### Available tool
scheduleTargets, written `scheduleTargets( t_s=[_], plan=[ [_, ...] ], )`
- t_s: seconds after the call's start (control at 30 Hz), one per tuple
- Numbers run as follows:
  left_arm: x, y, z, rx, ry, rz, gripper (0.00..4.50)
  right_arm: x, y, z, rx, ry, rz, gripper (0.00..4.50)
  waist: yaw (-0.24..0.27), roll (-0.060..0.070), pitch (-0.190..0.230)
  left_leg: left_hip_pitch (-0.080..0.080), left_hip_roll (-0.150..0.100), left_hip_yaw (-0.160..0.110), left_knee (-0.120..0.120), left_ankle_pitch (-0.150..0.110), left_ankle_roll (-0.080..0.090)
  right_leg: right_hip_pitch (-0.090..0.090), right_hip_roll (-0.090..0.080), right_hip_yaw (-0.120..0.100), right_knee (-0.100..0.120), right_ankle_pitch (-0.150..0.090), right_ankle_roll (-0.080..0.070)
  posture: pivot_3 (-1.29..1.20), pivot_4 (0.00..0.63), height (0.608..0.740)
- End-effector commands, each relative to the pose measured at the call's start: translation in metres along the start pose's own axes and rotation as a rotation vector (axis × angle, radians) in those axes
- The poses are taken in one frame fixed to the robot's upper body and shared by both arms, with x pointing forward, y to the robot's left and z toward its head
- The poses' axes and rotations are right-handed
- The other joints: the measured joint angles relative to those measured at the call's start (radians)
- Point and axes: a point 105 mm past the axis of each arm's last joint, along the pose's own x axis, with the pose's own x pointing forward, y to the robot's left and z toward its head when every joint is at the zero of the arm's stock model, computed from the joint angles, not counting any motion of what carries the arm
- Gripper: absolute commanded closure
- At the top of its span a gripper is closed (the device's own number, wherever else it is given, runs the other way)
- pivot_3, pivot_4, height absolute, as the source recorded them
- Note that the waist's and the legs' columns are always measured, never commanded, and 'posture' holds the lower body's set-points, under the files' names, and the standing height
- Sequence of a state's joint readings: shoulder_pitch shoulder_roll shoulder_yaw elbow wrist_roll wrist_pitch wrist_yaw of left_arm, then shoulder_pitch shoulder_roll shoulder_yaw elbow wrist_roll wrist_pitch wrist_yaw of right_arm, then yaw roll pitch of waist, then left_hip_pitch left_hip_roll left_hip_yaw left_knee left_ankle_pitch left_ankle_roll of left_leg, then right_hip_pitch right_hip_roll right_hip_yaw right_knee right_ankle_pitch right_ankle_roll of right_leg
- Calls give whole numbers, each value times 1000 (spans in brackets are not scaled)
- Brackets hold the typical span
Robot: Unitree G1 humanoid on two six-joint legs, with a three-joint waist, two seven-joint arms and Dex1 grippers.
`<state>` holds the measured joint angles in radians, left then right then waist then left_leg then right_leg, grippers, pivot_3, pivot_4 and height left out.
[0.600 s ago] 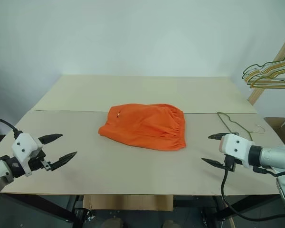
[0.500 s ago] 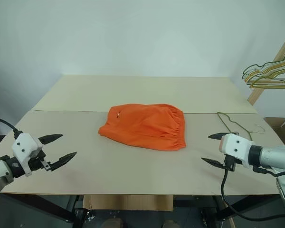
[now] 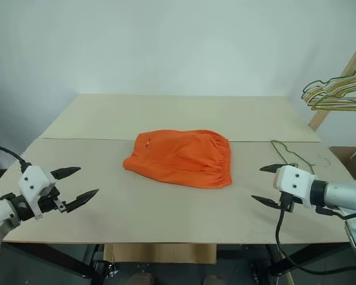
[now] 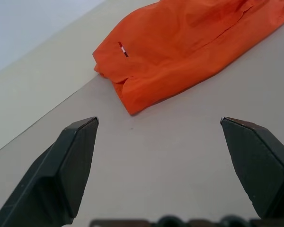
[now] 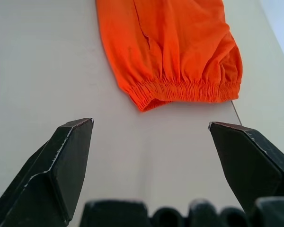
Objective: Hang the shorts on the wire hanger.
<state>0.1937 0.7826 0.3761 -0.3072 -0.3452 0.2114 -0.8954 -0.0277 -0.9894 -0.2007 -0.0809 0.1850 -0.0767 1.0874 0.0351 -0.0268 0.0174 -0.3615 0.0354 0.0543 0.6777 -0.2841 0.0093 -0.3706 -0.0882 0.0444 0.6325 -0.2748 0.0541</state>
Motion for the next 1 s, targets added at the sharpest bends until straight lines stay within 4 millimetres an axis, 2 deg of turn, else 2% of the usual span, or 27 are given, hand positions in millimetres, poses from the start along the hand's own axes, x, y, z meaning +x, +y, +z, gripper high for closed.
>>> scheduleTargets(
  t_s=[0.03, 0.17, 0.27, 0.43, 0.63, 0.73, 0.9, 1.0],
  plan=[
    [1, -3, 5, 49, -10, -32, 13, -2, -10, 13, -143, 3, -2, 0, -1, 0, 0, 0, 0, 0, 0, 0, 0, 0, 0, 0, 0, 0, 0, 46, 0, 740],
    [4, -7, -4, 64, 27, -76, 13, 13, -15, 18, -265, 34, -30, 0, -16, 2, 0, 0, 0, 0, 0, 0, 0, 0, 0, 0, 0, 0, 0, 19, 0, 740],
    [10, -5, -3, 93, 29, -92, 13, 34, -11, 19, -436, 49, -3, 0, -27, 2, 0, 0, 0, 0, 0, 0, 0, 0, 0, 0, 0, 0, 0, 3, 0, 740],
    [19, -1, 1, 112, 10, -107, 13, 70, -7, 20, -553, 15, 42, 0, -49, 2, 0, 0, 0, 0, 0, 0, -1, 0, 0, 0, 0, 0, 0, -8, 0, 740],
    [21, -1, 2, 121, 6, -111, 13, 112, -7, 11, -571, 11, 46, 0, -69, 2, 0, -1, 0, 0, -1, 0, 0, -1, 0, 0, 0, 0, 0, 0, 0, 740],
    [21, -1, 3, 122, 4, -110, 13, 125, -10, 6, -563, 19, 32, 0, -78, 3, 0, -1, 0, 0, -1, 0, -1, -1, -1, 0, 0, 0, 0, 6, 0, 740],
    [19, -3, 3, 120, 7, -105, 13, 143, -6, 0, -545, 17, 84, 0, -79, 3, 0, -1, -1, 0, 0, 0, -1, -1, -1, 0, 1, 0, 0, 16, 0, 740],
    [19, -3, 4, 124, 8, -98, 0, 152, -6, -2, -570, 24, 93, 575, -84, 3, 0, 1, 0, 0, 0, 0, -1, -1, -1, 1, 2, 0, 0, 23, 0, 740]
  ],
)
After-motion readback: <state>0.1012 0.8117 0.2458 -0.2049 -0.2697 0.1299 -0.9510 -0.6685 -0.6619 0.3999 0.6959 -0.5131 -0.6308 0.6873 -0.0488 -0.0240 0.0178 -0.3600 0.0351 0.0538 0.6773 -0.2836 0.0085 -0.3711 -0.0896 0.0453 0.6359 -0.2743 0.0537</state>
